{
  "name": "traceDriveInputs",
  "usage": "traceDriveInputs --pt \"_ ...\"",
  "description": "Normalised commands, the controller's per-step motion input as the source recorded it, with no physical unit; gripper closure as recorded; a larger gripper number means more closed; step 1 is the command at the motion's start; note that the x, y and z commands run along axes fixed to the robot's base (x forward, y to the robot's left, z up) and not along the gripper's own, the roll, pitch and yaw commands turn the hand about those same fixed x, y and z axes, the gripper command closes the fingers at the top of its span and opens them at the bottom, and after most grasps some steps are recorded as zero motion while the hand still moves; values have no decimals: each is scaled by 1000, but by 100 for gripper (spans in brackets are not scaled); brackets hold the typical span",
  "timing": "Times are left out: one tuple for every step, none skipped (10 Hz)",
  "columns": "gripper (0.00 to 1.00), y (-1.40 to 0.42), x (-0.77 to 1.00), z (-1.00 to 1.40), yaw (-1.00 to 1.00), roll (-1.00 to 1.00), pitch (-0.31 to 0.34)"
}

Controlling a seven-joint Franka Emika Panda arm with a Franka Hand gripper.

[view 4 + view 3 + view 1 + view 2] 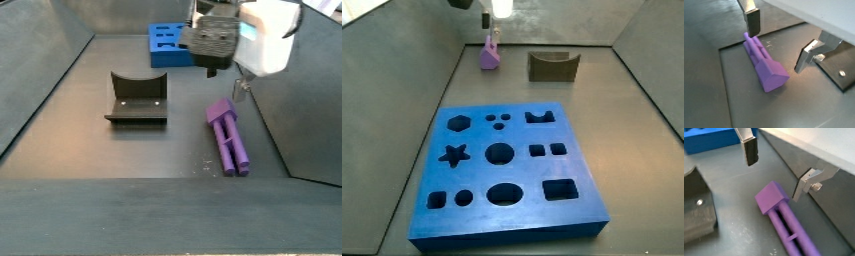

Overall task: Pick up the 3 prong object. Move up. Rotate the 3 prong object. Place the 3 prong object on the fixture. Regrasp the 3 prong object. Move to above the board. Insert the 3 prong object.
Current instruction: Rotate the 3 prong object.

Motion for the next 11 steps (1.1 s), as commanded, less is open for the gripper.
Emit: traceDriveInputs --pt "0 0 42 -32 1000 4 -13" --pt "0 0 42 -32 1000 4 -14" --pt "0 0 42 -32 1000 4 -14" --pt "0 0 42 -32 1000 5 -16" --pt "0 0 42 -32 1000 5 -16" --pt "0 0 42 -32 1000 6 -18" --pt "0 0 42 -32 1000 6 -19" --pt "0 0 42 -32 1000 7 -22" --pt "0 0 42 -32 1000 7 -23" --pt "0 0 41 -33 1000 9 -27" --pt "0 0 41 -33 1000 9 -29"
